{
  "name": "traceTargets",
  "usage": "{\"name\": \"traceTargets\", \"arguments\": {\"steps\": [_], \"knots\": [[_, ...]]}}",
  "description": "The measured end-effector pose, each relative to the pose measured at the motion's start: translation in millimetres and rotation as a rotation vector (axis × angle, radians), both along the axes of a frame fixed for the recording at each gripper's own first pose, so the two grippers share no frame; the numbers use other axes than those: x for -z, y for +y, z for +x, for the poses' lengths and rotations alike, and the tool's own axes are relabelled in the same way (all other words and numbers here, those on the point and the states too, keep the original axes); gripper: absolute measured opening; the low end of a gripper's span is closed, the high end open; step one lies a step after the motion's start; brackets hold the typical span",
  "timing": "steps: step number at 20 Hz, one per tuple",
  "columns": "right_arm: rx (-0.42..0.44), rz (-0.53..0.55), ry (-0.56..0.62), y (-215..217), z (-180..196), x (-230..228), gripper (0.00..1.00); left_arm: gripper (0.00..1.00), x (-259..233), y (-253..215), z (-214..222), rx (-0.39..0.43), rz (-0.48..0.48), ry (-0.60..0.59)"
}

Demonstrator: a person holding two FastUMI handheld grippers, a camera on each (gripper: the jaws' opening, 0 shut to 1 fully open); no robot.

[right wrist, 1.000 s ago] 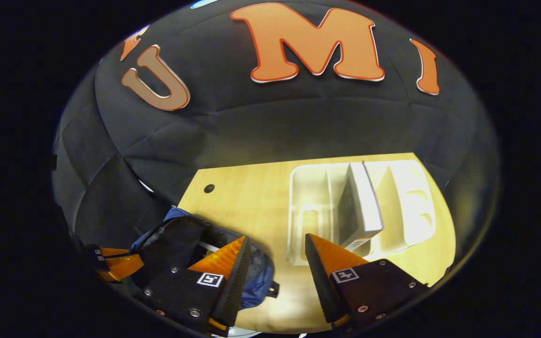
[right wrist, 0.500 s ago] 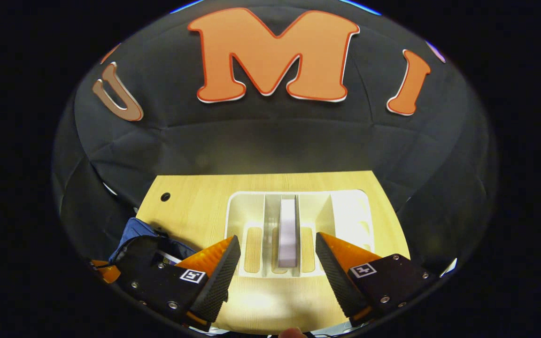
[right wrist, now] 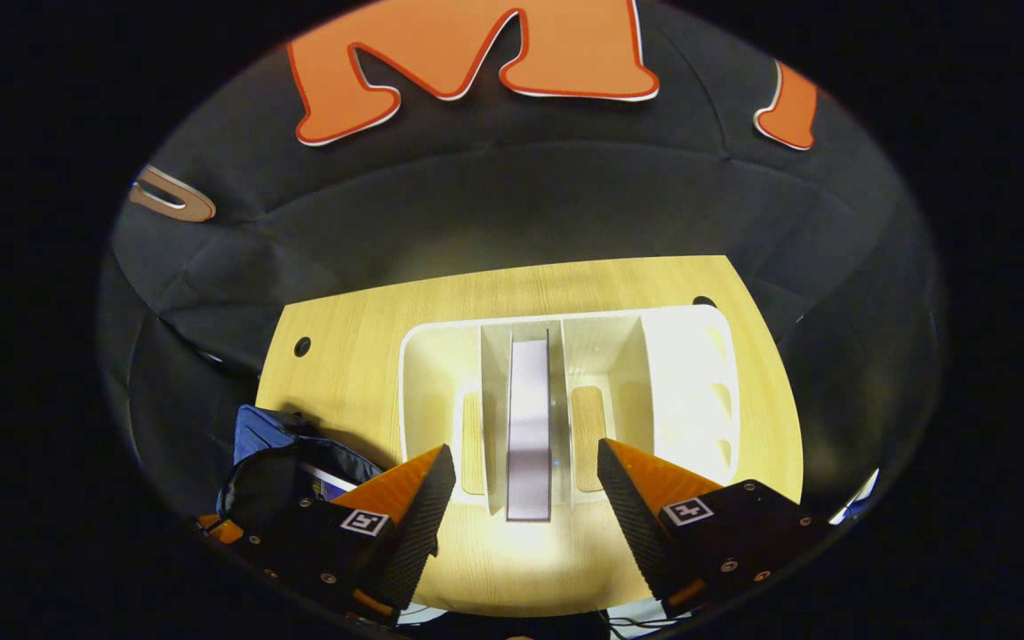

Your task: Open the schoolbag, grab two books from the bookshelf and put them into the schoolbag.

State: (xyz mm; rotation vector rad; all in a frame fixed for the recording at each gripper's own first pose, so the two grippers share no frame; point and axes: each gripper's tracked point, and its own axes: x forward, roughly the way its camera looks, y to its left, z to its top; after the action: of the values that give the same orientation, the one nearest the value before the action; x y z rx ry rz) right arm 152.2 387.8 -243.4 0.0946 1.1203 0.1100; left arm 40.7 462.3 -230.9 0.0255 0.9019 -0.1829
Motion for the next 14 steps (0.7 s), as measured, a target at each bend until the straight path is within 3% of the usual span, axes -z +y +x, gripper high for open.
{"name": "traceTargets", "arguments": {"steps": [3,5,6,8,10,11,12,13,14], "knots": [[-0.021,-0.033,0.074,1.7,-0.5,22.7,0.92,0.01,5.9,-2.2,-1.5,0.002,-0.010,0.009],[-0.026,-0.028,0.100,6.9,2.0,28.4,0.82,0.01,10.6,-2.5,-2.6,0.000,-0.017,0.017],[-0.023,0.002,0.129,14.9,1.3,29.7,0.63,0.01,11.9,-2.2,-2.0,-0.003,-0.021,0.020],[-0.021,0.037,0.198,22.3,-5.1,31.3,0.52,0.01,12.6,-2.9,-3.6,-0.005,-0.028,0.022],[-0.011,-0.011,0.191,14.5,3.6,34.8,0.45,0.01,13.4,-2.3,-3.7,-0.006,-0.033,0.023],[-0.012,-0.015,0.191,12.3,5.5,37.1,0.35,0.01,14.8,-2.8,-4.1,-0.007,-0.035,0.025],[-0.013,-0.012,0.200,13.1,5.0,37.2,0.33,0.01,15.8,-2.8,-4.3,-0.007,-0.037,0.026],[-0.019,-0.013,0.203,11.8,5.1,35.5,0.24,0.01,17.0,-2.9,-4.2,-0.007,-0.040,0.028],[-0.025,-0.013,0.207,11.6,5.5,35.8,0.31,0.01,18.2,-2.8,-4.1,-0.008,-0.043,0.030]]}}
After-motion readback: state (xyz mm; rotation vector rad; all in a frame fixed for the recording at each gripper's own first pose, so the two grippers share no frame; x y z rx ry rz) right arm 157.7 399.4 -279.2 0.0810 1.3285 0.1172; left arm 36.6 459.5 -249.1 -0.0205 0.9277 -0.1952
